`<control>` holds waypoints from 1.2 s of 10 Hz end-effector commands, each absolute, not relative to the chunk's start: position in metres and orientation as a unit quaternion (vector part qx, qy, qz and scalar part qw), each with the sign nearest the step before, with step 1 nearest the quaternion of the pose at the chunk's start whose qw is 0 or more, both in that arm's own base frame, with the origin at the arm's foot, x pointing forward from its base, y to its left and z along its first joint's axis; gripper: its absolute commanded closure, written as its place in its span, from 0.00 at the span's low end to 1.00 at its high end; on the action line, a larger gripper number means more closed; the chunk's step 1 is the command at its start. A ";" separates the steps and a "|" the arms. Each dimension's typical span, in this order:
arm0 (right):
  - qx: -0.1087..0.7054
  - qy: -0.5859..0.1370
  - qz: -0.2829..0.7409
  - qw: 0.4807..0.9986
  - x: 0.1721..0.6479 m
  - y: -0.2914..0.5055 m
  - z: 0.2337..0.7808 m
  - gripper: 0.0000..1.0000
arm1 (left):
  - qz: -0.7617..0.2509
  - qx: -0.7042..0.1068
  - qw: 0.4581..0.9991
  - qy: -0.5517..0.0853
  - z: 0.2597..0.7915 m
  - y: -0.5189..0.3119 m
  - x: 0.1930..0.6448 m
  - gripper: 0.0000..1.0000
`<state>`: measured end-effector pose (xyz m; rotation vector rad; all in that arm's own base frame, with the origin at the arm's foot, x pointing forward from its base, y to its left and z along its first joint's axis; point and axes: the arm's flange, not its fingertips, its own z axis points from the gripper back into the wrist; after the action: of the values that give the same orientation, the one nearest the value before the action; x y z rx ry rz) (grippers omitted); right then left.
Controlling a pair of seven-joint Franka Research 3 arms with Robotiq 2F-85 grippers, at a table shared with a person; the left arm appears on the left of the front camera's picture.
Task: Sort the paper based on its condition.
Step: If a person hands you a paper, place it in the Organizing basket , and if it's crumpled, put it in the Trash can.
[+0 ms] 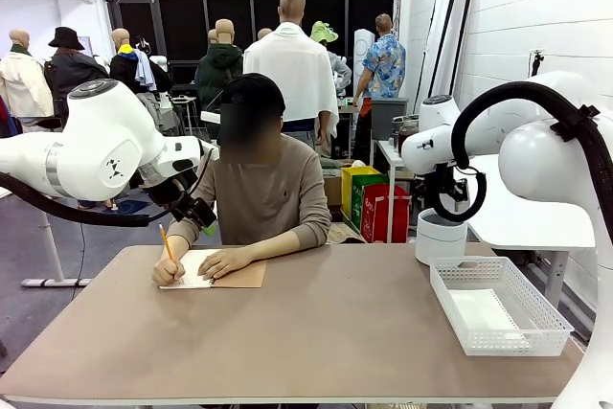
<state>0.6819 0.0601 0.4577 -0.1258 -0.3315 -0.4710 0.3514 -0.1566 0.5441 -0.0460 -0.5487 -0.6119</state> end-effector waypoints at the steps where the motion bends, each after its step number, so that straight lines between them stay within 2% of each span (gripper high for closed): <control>1: -0.066 -0.155 -0.240 0.956 0.681 0.064 0.464 0.00 | -0.299 -0.019 0.916 -0.267 0.544 -0.155 0.352 0.00; 2: -0.066 -0.152 -0.236 0.958 0.681 0.066 0.464 0.00 | -0.299 -0.019 0.916 -0.267 0.544 -0.155 0.352 0.00; 3: -0.077 -0.139 -0.189 0.969 0.690 0.081 0.464 0.00 | -0.299 -0.019 0.916 -0.267 0.544 -0.155 0.352 0.00; 4: -0.063 -0.159 -0.232 0.958 0.679 0.062 0.461 0.00 | -0.299 -0.019 0.916 -0.267 0.544 -0.155 0.352 0.00; 12: -0.063 -0.159 -0.232 0.958 0.679 0.062 0.461 0.00 | -0.299 -0.019 0.916 -0.267 0.544 -0.155 0.352 0.00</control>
<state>0.6798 0.0612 0.4617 -0.1353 -0.3116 -0.4556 0.3514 -0.1566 0.5441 -0.0460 -0.5487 -0.6120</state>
